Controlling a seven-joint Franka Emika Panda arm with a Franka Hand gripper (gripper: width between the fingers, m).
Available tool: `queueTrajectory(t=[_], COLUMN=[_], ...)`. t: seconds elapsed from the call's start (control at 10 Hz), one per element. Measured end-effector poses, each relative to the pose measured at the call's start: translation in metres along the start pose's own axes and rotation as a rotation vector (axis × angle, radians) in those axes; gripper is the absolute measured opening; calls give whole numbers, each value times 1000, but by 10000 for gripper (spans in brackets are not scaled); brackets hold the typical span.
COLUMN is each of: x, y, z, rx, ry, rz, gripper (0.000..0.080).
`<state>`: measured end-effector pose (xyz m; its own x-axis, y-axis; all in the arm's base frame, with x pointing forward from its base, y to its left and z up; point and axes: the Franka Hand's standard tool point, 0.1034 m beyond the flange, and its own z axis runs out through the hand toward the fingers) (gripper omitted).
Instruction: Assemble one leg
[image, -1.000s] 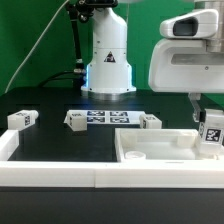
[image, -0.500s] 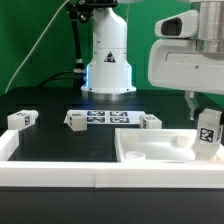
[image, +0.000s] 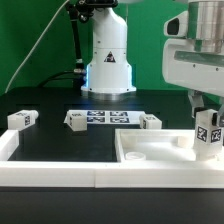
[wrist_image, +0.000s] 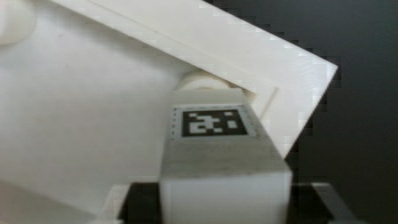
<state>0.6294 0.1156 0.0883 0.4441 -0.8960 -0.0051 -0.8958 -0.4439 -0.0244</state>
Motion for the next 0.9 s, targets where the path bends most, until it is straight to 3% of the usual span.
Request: queueTrajectory(t=[0.1, 0.2, 0.3, 0.7, 0.9], x=[0, 0, 0, 0, -4], y=[0, 0, 0, 1, 0], z=[0, 0, 0, 2, 3], rx=[0, 0, 0, -3, -1], ry=[0, 0, 0, 0, 0], rz=[-3, -42, -62, -641, -779], gripper=[320, 495, 616, 648, 649])
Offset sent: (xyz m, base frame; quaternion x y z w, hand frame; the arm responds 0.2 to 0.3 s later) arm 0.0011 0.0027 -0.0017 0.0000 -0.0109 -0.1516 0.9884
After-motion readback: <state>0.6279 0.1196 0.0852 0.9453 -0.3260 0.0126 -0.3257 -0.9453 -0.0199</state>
